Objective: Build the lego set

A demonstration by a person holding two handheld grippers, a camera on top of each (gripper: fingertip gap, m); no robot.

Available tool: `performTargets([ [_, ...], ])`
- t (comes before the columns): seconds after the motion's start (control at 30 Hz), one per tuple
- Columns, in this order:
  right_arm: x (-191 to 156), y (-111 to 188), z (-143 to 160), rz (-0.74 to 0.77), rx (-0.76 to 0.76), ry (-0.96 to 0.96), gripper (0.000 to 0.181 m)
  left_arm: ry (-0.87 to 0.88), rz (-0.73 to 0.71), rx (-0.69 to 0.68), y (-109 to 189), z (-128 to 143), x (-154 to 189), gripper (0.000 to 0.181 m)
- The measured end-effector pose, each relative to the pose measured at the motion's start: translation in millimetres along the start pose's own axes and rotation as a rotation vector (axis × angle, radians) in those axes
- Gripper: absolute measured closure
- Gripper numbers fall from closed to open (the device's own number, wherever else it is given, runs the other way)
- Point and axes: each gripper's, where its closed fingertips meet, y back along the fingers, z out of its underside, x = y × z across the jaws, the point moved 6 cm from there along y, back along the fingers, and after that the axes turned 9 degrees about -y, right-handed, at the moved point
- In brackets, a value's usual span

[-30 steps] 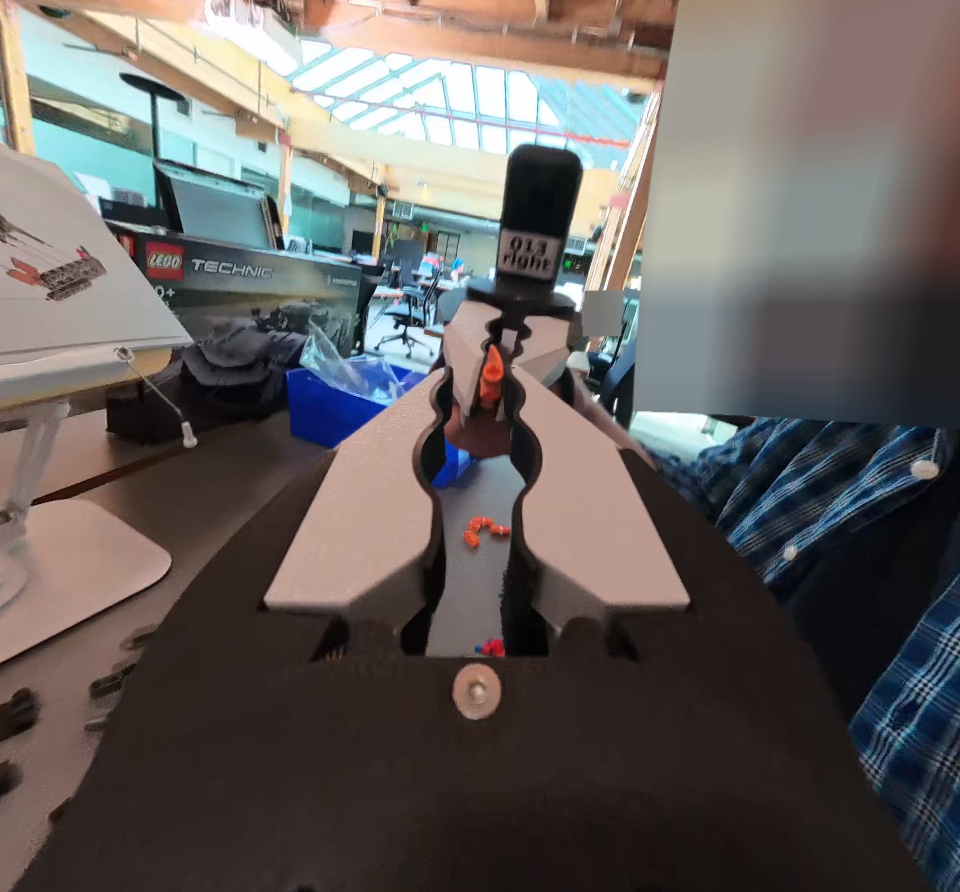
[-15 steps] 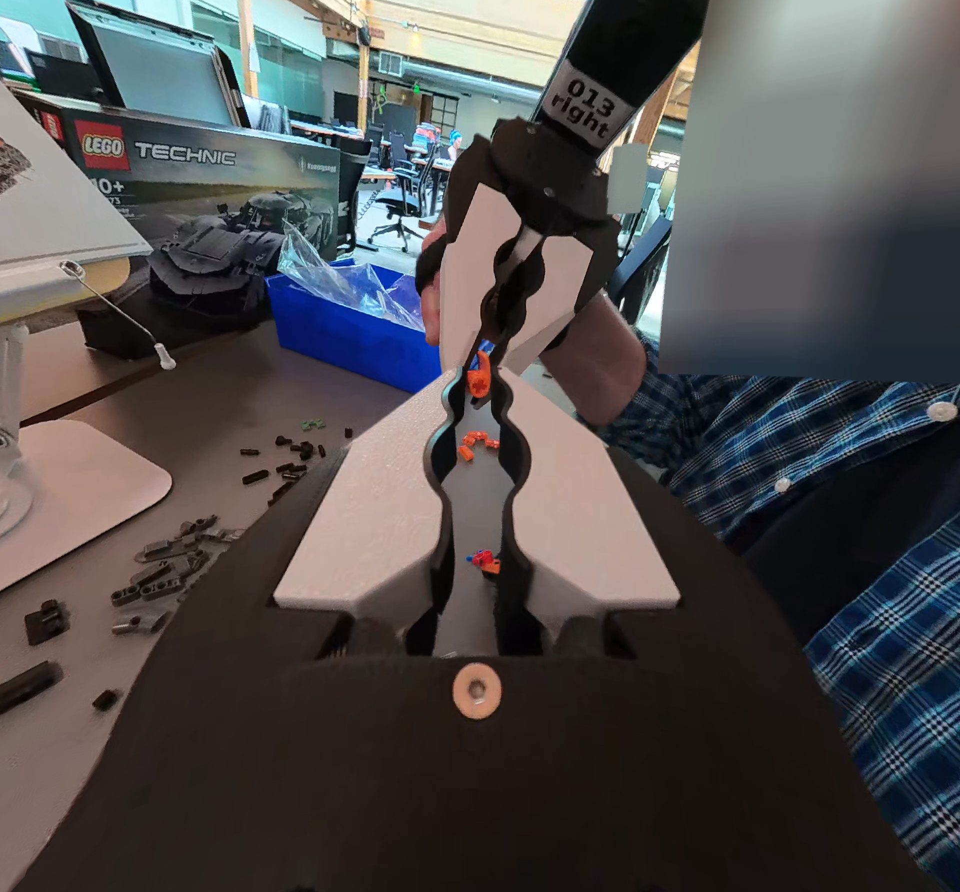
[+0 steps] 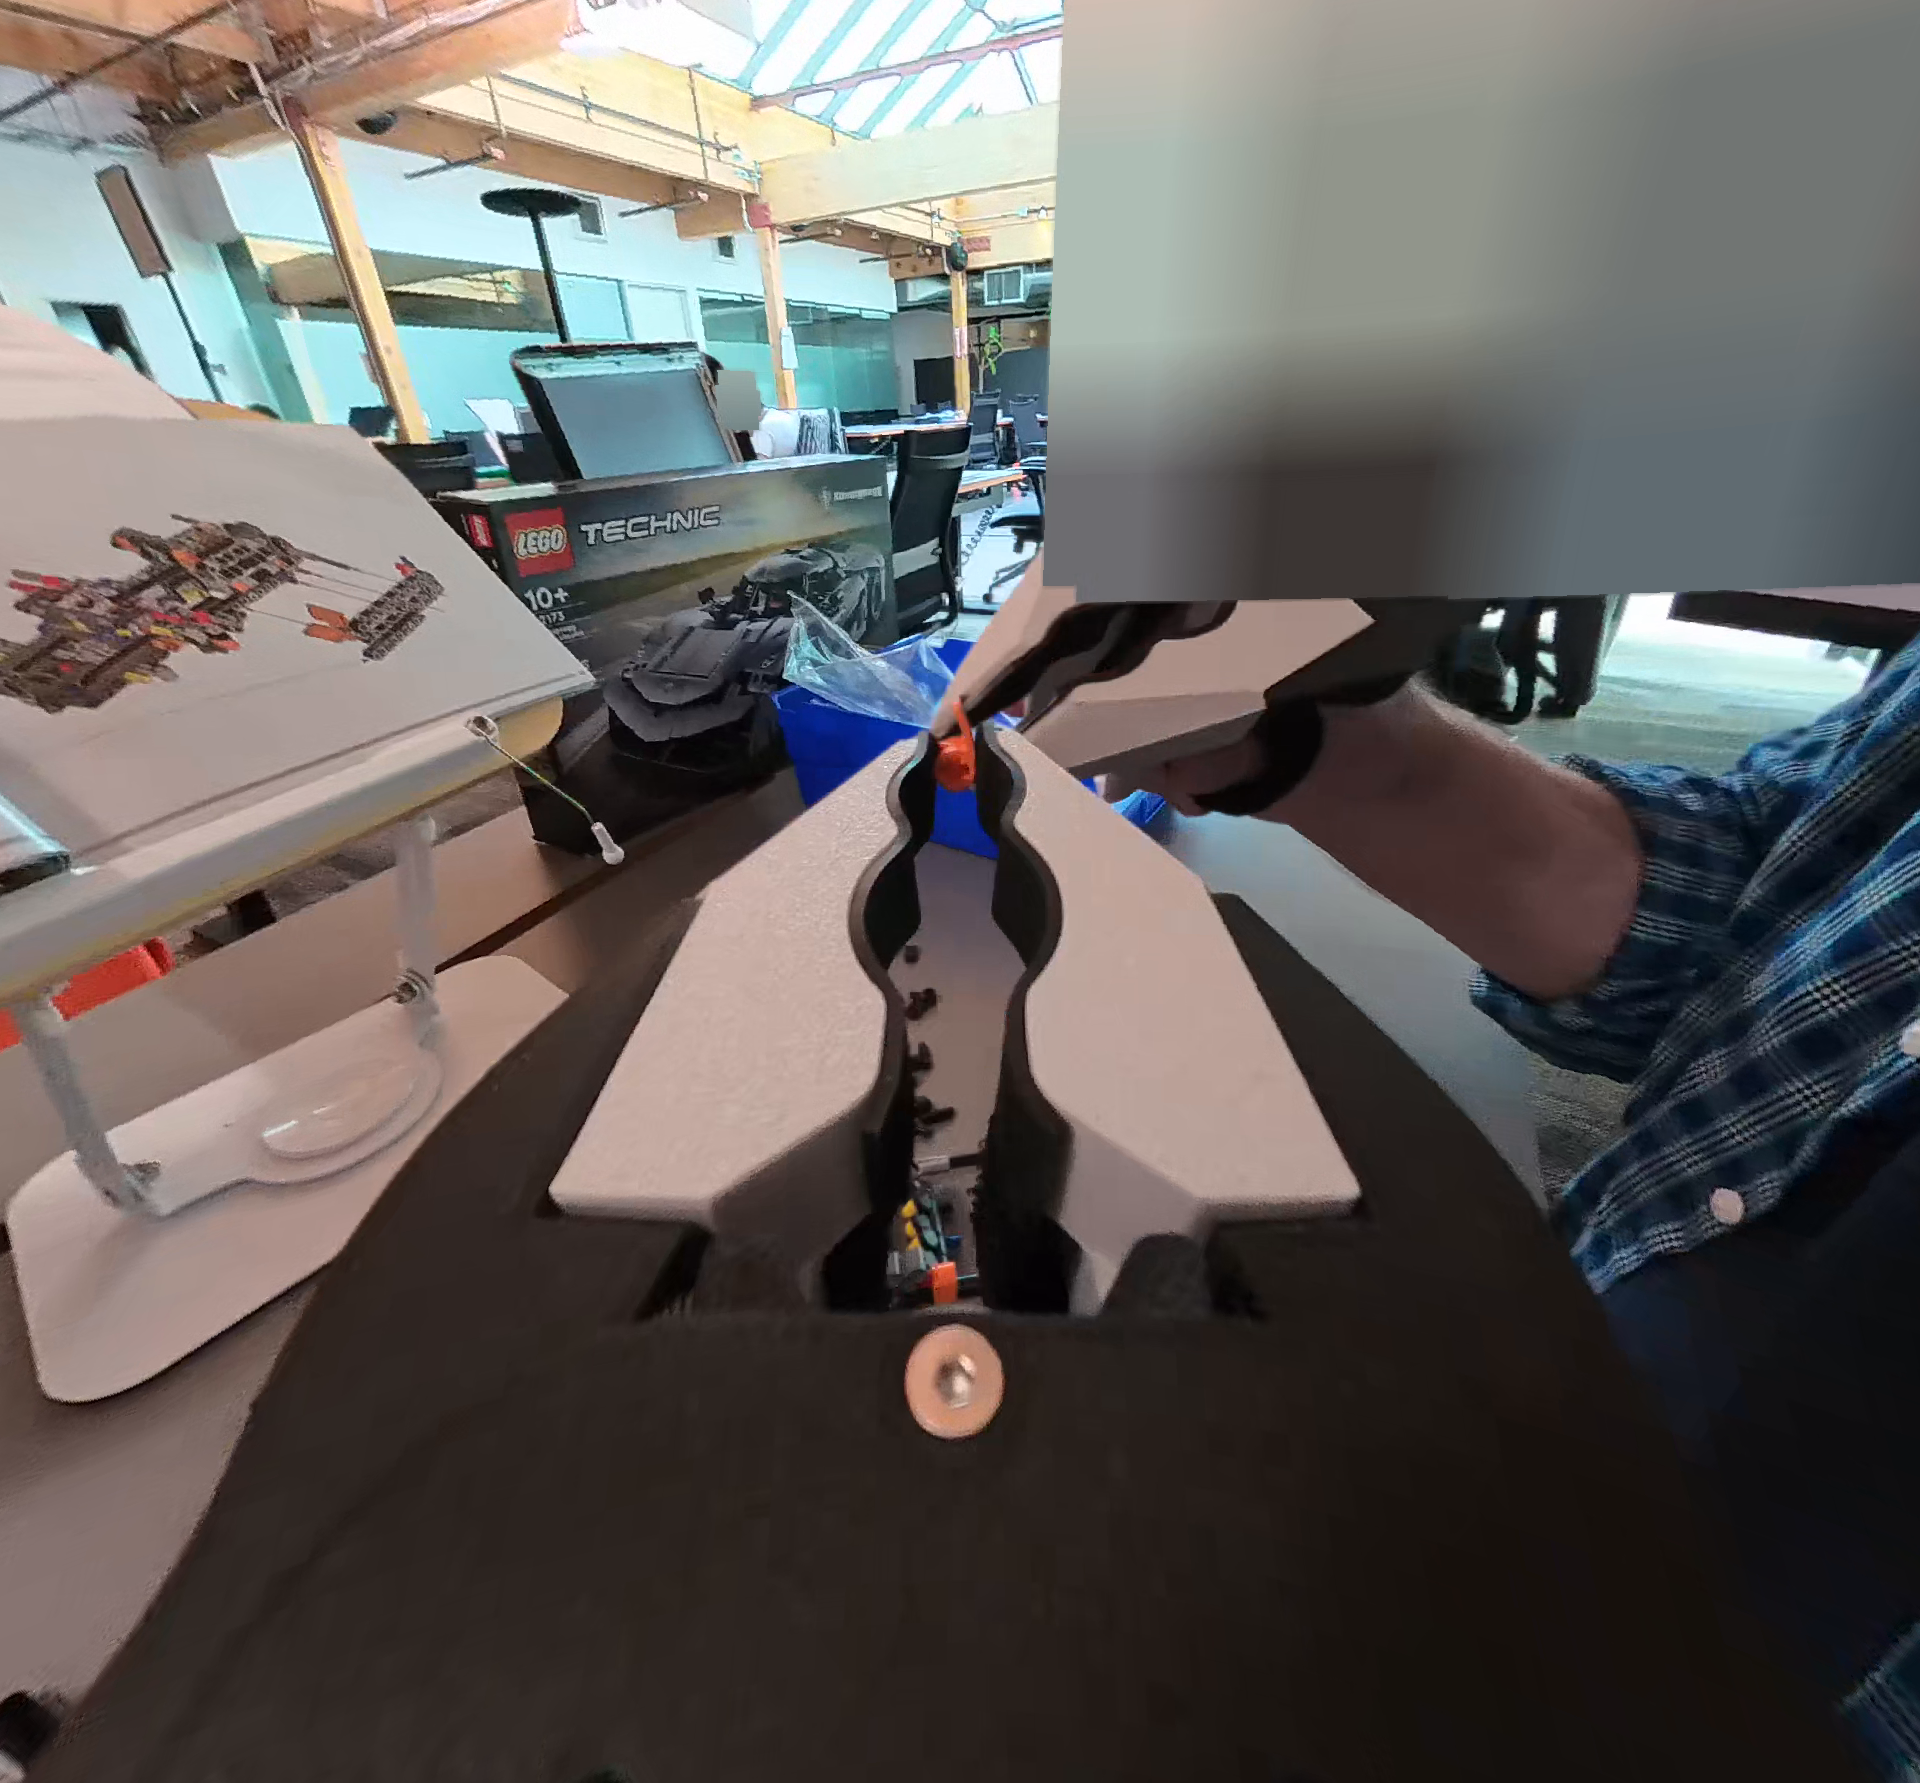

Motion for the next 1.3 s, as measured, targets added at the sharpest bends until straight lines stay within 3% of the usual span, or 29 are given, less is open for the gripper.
performTargets([
  [0.33,-4.2,6.3,-5.2,0.079,0.031,0.055,0.18,-0.14,-0.052,-0.057,-2.9,0.2,7.6,0.174],
  [0.7,-4.3,4.4,-2.6,0.111,0.029,0.072,0.181,-0.183,-0.093,-0.086,-3.9,1.2,8.4,0.174],
  [0.9,-9.2,4.7,-2.8,-0.005,0.061,-0.032,0.181,-0.15,-0.127,-0.069,-4.0,-2.9,6.0,0.174],
  [1.0,2.1,11.5,-4.1,0.039,0.119,-0.074,0.181,-0.167,-0.125,-0.077,-5.1,-2.8,6.5,0.174],
  [1.3,3.4,10.8,-2.5,0.08,0.083,-0.018,0.177,-0.181,-0.121,-0.091,-8.1,-3.6,9.1,0.174],
])
